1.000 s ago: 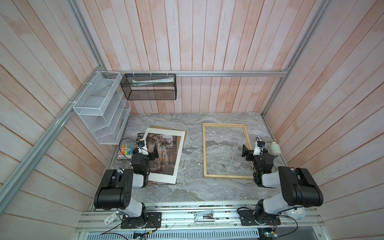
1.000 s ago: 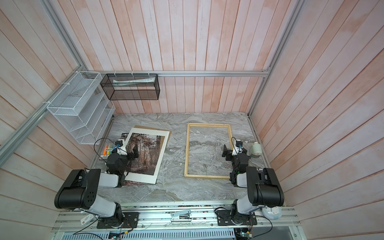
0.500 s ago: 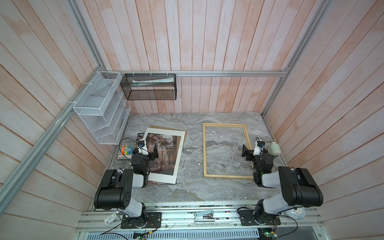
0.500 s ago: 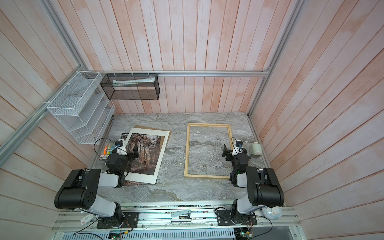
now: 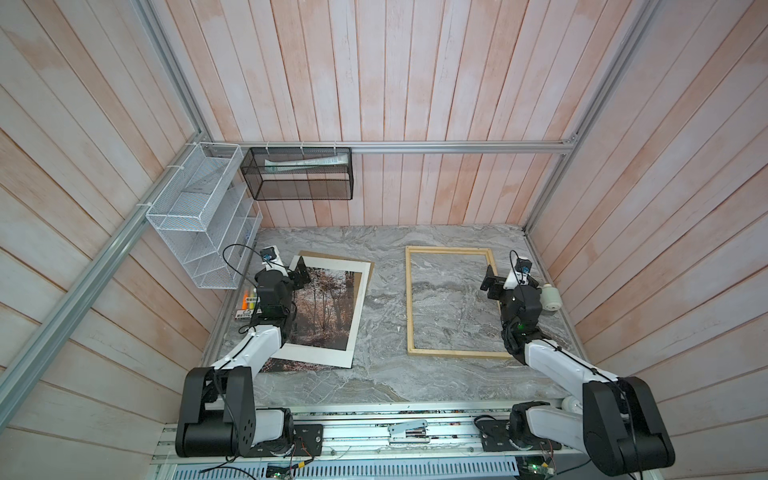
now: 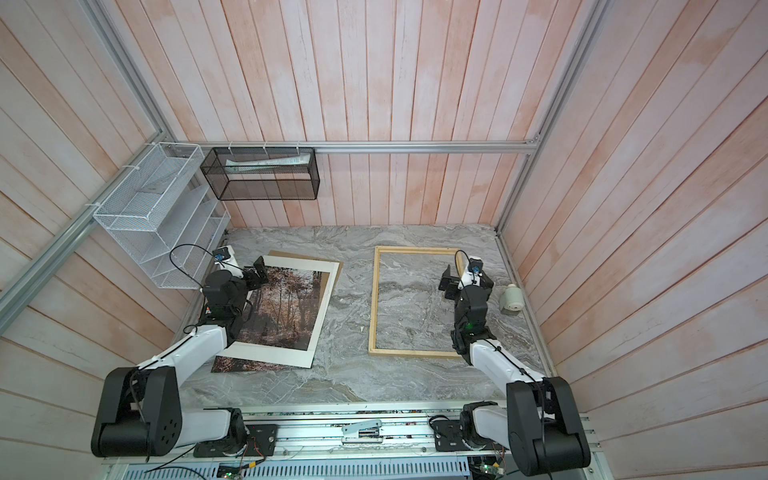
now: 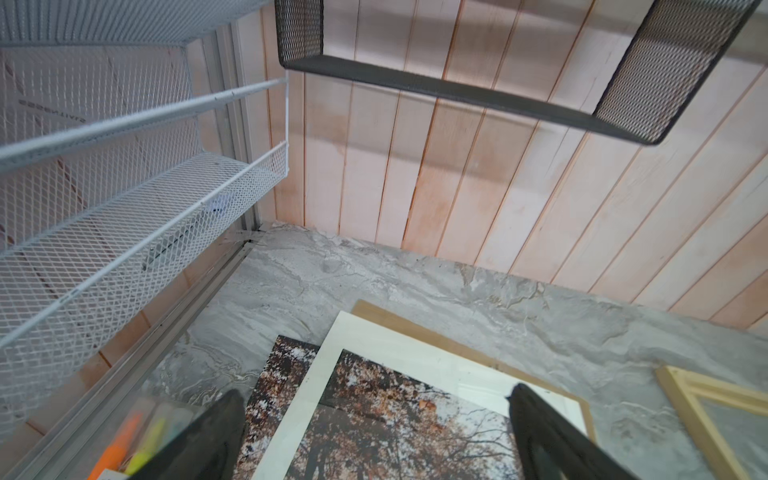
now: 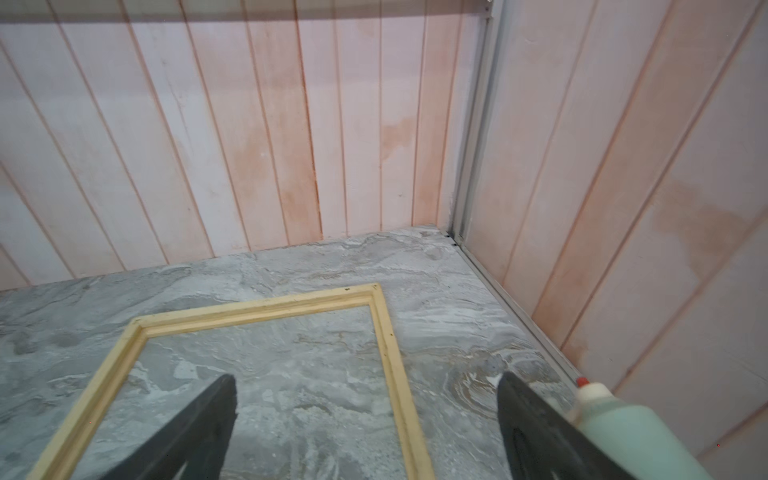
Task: Put the photo into the frame
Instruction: 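Raise both arms and swing the right gripper across toward the framed photo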
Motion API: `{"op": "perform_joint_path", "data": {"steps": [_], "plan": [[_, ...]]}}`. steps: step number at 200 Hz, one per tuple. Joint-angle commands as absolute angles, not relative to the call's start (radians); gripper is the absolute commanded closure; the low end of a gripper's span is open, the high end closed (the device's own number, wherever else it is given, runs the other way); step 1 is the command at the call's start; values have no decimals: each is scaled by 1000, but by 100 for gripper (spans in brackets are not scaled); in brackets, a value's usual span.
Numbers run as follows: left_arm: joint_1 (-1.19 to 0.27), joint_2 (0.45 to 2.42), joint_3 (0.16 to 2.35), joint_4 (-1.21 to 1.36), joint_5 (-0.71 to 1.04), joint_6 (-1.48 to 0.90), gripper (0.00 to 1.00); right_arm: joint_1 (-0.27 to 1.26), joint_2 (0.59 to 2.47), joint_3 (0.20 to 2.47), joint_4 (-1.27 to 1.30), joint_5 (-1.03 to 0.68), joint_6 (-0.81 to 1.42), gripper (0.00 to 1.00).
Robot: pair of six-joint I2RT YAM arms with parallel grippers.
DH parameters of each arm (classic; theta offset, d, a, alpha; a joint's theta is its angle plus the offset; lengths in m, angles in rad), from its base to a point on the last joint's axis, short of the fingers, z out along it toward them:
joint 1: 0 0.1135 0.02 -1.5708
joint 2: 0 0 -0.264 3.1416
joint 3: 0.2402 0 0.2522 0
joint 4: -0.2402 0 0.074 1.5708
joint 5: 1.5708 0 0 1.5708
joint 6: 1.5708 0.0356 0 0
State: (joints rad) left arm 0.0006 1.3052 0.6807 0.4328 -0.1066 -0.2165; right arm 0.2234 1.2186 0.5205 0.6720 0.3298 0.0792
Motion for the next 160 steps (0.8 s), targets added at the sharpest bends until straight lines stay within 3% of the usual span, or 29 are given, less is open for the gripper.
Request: {"op": "perform_joint_path", "data": {"steps": [1, 20, 67, 137, 160], "plan": [[-17, 1279, 729, 108, -78, -357, 0, 285, 1223, 630, 409, 312, 166, 2], [-23, 1279, 772, -39, -111, -434, 0, 300, 1256, 729, 275, 130, 323, 2], [-47, 1336, 755, -181, 8, -497, 0, 387, 1374, 800, 266, -236, 504, 2], [-90, 1530, 817, -231, 144, -462, 0, 604, 1600, 832, 384, -247, 746, 2], [-98, 1566, 825, -235, 144, -466, 0, 646, 1686, 925, 299, -234, 747, 2]]}}
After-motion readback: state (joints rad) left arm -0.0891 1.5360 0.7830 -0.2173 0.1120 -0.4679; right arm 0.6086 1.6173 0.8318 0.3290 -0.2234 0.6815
